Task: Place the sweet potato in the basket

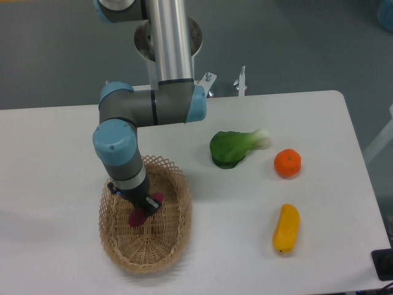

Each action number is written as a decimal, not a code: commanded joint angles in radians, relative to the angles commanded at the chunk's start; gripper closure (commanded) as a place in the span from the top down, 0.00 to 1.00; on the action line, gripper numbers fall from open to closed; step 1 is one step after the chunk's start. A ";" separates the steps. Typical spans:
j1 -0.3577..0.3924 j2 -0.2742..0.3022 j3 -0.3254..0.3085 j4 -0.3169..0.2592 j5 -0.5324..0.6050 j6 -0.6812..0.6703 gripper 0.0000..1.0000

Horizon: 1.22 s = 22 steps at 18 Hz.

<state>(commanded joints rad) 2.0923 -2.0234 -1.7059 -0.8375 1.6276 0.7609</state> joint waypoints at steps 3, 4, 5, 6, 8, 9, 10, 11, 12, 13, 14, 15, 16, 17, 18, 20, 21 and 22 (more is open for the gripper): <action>0.005 0.006 0.034 -0.006 0.000 0.005 1.00; 0.011 0.006 0.051 -0.008 0.000 0.006 1.00; 0.024 0.009 0.066 -0.008 0.000 0.008 1.00; 0.046 0.017 0.084 -0.009 0.000 0.009 1.00; 0.090 0.047 0.121 -0.017 -0.003 0.029 1.00; 0.118 0.067 0.133 -0.024 -0.005 0.052 1.00; 0.145 0.084 0.137 -0.026 -0.006 0.083 1.00; 0.173 0.101 0.137 -0.026 -0.006 0.119 1.00; 0.201 0.119 0.137 -0.038 -0.009 0.159 1.00; 0.234 0.136 0.138 -0.063 -0.011 0.197 1.00; 0.267 0.147 0.143 -0.093 -0.012 0.239 1.00; 0.293 0.156 0.153 -0.121 -0.014 0.279 1.00; 0.319 0.158 0.167 -0.149 -0.017 0.320 1.00; 0.348 0.160 0.184 -0.181 -0.026 0.354 1.00; 0.373 0.164 0.201 -0.222 -0.037 0.382 1.00; 0.425 0.164 0.226 -0.290 -0.049 0.451 1.00; 0.446 0.170 0.229 -0.304 -0.052 0.489 1.00; 0.463 0.179 0.229 -0.310 -0.054 0.520 1.00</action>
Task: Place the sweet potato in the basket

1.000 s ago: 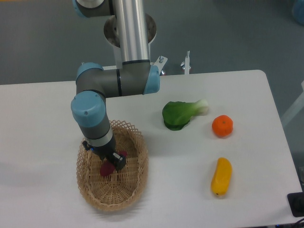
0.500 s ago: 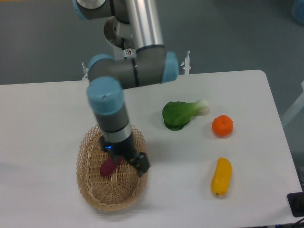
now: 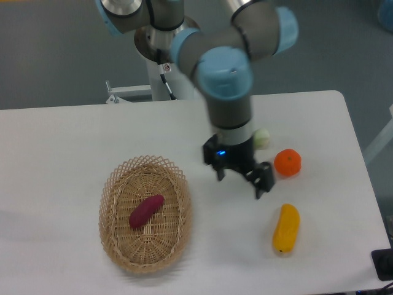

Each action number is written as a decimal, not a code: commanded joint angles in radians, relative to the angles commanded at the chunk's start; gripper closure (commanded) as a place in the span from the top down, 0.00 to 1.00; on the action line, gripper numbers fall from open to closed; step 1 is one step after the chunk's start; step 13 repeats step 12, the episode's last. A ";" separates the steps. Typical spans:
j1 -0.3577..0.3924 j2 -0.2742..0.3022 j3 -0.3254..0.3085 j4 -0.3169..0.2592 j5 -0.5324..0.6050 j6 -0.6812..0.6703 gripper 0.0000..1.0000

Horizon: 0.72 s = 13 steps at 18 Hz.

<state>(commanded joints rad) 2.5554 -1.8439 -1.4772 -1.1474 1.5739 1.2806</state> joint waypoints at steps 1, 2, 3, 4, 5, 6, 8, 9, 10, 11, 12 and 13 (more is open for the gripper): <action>0.018 0.006 0.000 -0.009 -0.005 0.025 1.00; 0.038 0.009 0.002 -0.015 -0.021 0.042 1.00; 0.051 0.014 0.000 -0.018 -0.035 0.054 1.00; 0.057 0.015 0.000 -0.017 -0.037 0.062 1.00; 0.060 0.017 0.000 -0.017 -0.037 0.063 1.00; 0.062 0.020 0.002 -0.017 -0.038 0.063 1.00; 0.063 0.022 0.011 -0.017 -0.038 0.063 1.00; 0.063 0.022 0.009 -0.018 -0.040 0.063 1.00; 0.062 0.022 0.009 -0.018 -0.040 0.063 1.00; 0.062 0.022 0.009 -0.017 -0.040 0.063 1.00; 0.062 0.022 0.012 -0.017 -0.040 0.063 1.00; 0.062 0.022 0.012 -0.017 -0.040 0.063 1.00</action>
